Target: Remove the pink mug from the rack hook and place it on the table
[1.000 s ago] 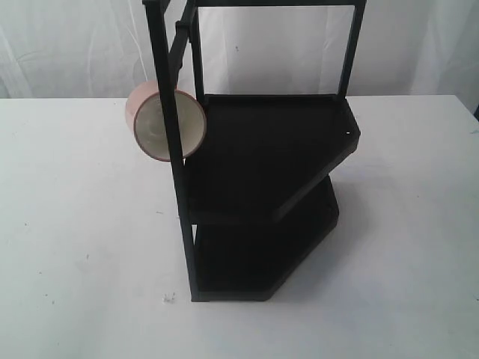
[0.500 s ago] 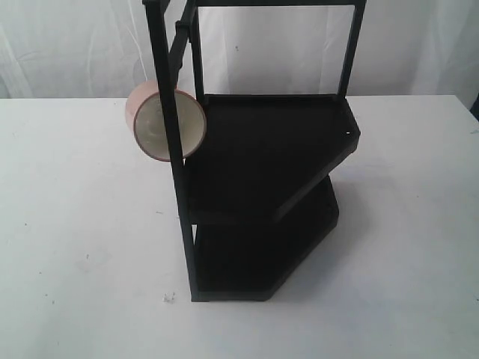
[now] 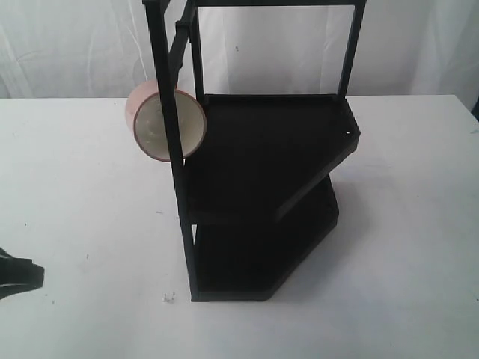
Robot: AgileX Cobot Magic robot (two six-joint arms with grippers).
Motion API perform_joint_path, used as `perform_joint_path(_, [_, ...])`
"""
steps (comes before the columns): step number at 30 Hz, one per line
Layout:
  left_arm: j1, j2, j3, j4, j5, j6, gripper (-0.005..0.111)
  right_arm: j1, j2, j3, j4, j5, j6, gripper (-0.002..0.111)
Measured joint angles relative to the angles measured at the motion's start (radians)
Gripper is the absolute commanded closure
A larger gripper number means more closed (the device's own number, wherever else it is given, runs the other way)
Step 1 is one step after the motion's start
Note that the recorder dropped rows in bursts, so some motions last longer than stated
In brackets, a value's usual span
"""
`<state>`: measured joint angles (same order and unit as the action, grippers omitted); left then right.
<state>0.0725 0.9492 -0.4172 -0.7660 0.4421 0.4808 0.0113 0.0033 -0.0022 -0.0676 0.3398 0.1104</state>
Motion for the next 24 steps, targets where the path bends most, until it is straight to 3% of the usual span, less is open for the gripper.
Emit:
perform_joint_path(6, [0.0, 0.196, -0.023, -0.06, 0.012, 0.102, 0.107, 0.0, 0.0, 0.0, 0.0, 0.0, 0.0, 0.108])
perform_joint_path(14, [0.0, 0.233, -0.1, -0.004, 0.08, 0.085, 0.107, 0.0, 0.0, 0.0, 0.0, 0.0, 0.0, 0.108])
perform_joint_path(19, [0.0, 0.186, -0.209, 0.197, 0.13, -0.081, 0.107, 0.0, 0.0, 0.0, 0.0, 0.0, 0.0, 0.108])
perform_joint_path(24, [0.0, 0.169, -0.324, 0.558, 0.114, -0.332, 0.107, 0.0, 0.0, 0.0, 0.0, 0.0, 0.0, 0.108])
